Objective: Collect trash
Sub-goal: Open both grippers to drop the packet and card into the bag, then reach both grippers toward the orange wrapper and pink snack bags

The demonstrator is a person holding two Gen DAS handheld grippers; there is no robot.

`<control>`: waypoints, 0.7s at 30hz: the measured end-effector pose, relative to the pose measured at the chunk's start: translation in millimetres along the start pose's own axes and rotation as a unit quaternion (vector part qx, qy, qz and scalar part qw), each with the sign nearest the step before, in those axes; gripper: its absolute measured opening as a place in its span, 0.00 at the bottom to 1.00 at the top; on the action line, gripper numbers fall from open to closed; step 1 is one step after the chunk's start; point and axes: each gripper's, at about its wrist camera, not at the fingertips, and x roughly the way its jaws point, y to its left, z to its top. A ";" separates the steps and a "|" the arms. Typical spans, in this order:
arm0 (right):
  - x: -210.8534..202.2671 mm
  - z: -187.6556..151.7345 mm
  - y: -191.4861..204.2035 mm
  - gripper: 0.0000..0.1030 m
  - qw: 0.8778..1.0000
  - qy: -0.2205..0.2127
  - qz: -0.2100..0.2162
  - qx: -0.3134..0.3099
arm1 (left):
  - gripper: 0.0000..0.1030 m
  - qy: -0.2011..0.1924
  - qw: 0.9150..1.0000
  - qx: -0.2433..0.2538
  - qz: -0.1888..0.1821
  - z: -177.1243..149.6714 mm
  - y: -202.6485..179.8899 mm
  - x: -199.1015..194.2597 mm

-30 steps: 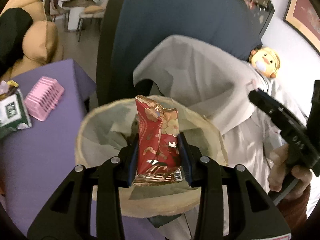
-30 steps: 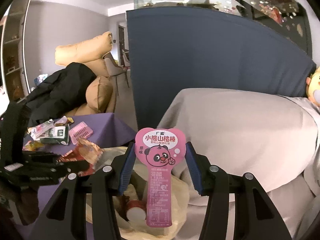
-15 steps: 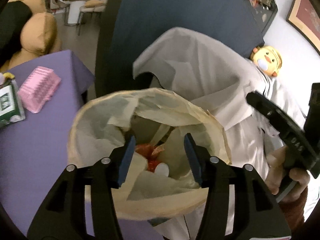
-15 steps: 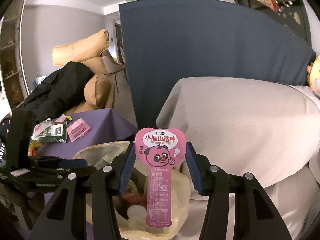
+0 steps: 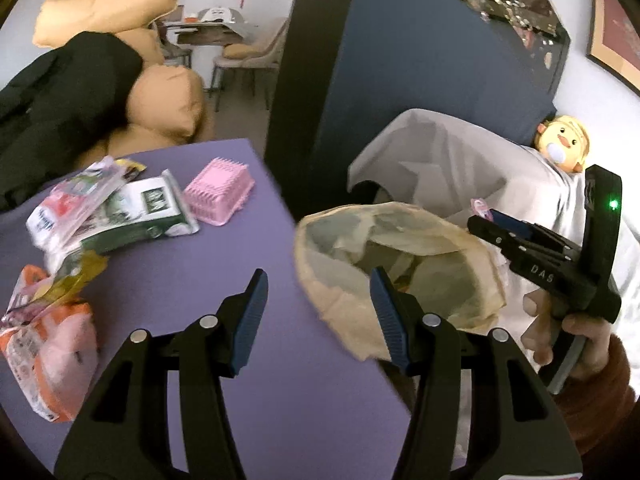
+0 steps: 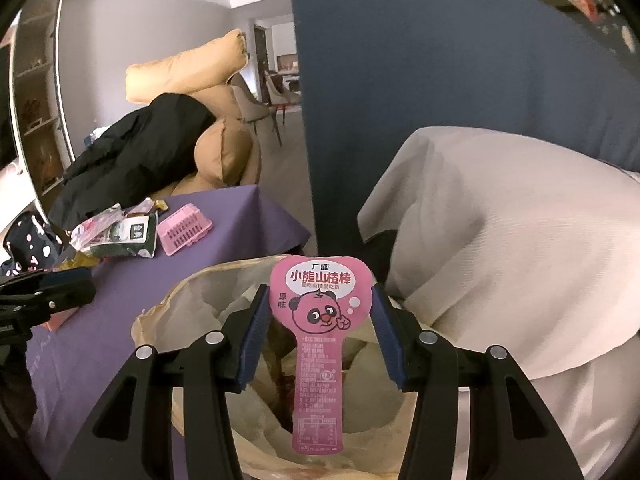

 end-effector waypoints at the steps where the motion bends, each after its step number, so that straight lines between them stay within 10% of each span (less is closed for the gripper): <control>1: 2.3 0.1 2.7 0.46 1.000 0.003 0.001 -0.003 | 0.49 0.002 1.000 -0.007 -0.001 -2.3 5.3 -0.2; 21: 0.2 12.4 29.5 0.55 1.000 0.010 0.024 -0.008 | 0.49 -0.015 0.998 -0.066 0.010 -16.7 62.1 -32.4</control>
